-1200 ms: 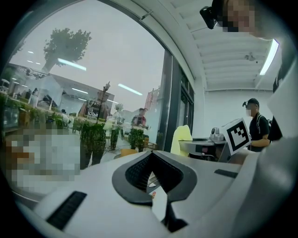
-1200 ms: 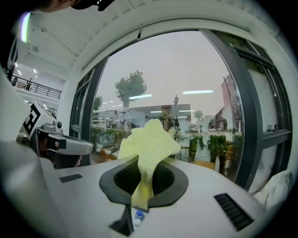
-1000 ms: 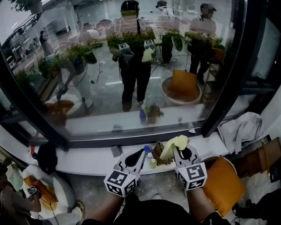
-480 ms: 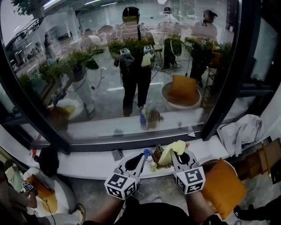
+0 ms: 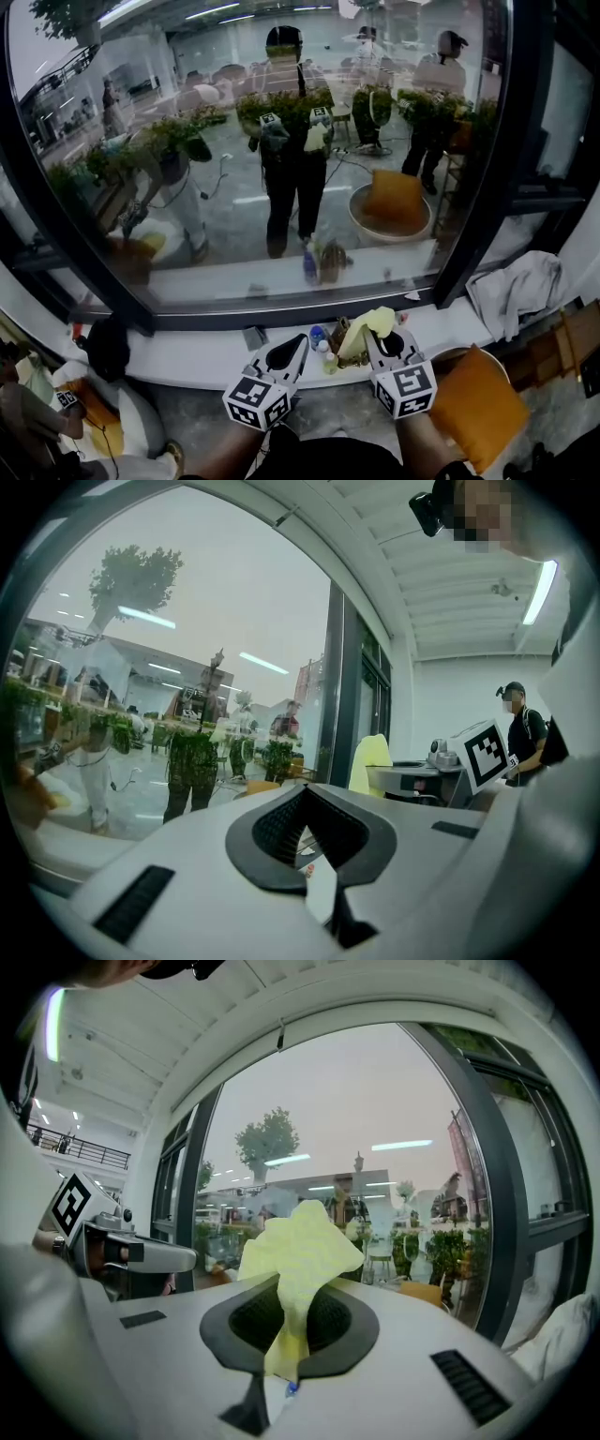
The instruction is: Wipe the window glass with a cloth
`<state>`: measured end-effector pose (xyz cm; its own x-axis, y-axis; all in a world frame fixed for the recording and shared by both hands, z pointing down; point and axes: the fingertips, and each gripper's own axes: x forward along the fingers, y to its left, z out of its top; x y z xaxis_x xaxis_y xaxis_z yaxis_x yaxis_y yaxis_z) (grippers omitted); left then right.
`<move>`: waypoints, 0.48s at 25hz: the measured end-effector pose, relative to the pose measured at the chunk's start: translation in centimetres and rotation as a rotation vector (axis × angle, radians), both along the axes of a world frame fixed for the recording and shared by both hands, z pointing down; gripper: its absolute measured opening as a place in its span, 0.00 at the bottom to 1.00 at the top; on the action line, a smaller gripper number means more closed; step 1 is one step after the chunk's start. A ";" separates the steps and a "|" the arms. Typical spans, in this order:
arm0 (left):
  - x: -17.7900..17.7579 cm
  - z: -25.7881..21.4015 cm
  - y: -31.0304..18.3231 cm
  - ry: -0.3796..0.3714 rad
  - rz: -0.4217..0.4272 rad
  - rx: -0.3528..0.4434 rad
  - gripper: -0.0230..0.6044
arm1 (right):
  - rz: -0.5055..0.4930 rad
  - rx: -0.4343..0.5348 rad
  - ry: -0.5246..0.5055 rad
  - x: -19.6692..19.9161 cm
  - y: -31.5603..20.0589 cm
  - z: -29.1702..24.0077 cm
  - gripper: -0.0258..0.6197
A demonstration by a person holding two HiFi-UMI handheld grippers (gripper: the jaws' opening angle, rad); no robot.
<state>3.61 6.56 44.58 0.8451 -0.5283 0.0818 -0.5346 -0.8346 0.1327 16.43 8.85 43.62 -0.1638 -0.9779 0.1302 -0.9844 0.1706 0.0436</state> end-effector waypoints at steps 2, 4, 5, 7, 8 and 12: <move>-0.1 0.1 -0.1 0.000 -0.003 -0.001 0.05 | -0.002 0.000 0.001 0.0 -0.1 0.0 0.11; -0.1 0.2 -0.1 -0.001 -0.002 -0.002 0.05 | -0.002 -0.002 0.002 -0.1 -0.1 0.1 0.11; -0.1 0.3 -0.1 -0.001 0.000 -0.002 0.05 | -0.002 -0.003 0.003 -0.2 -0.1 0.2 0.11; -0.1 0.3 -0.1 0.000 0.002 -0.003 0.05 | -0.001 -0.006 0.005 -0.2 0.0 0.3 0.11; -0.1 0.3 0.0 0.000 0.003 -0.004 0.05 | -0.001 -0.007 0.007 -0.2 0.0 0.3 0.11; 0.0 0.5 0.0 -0.005 0.008 -0.010 0.05 | 0.002 -0.007 0.007 -0.1 0.0 0.3 0.11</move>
<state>3.61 6.59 45.12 0.8487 -0.5210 0.0910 -0.5289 -0.8373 0.1387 16.35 8.88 43.95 -0.1613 -0.9771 0.1387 -0.9843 0.1695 0.0494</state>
